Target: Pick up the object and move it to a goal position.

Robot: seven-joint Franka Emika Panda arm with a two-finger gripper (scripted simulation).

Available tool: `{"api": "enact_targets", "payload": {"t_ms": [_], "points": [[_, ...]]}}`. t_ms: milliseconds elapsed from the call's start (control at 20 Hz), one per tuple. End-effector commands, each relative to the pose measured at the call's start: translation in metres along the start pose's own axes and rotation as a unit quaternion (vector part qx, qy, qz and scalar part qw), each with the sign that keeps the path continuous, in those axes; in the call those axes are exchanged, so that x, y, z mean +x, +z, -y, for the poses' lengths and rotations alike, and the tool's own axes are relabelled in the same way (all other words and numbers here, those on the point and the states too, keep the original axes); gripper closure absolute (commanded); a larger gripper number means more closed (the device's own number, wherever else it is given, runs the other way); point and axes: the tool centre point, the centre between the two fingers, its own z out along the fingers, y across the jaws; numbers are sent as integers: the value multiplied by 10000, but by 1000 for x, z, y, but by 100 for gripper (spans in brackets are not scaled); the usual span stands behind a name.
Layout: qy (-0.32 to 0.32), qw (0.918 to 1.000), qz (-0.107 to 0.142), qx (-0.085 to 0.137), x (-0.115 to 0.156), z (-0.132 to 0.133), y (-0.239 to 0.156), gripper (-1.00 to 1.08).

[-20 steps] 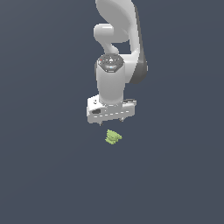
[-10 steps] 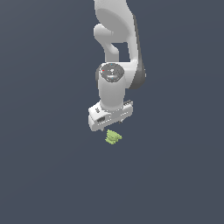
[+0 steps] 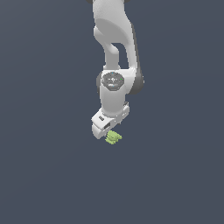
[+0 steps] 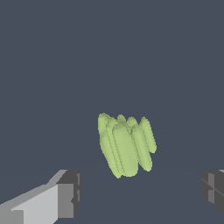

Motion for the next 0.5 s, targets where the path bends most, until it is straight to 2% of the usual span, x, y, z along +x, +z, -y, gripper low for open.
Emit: {"api": "enact_targets", "payload": {"t_ms": [0,450], "points": [[-359,9994,-5,4,1,1,7,-92],[-1243,9922,-26,18,3,3,24,-92]]}}
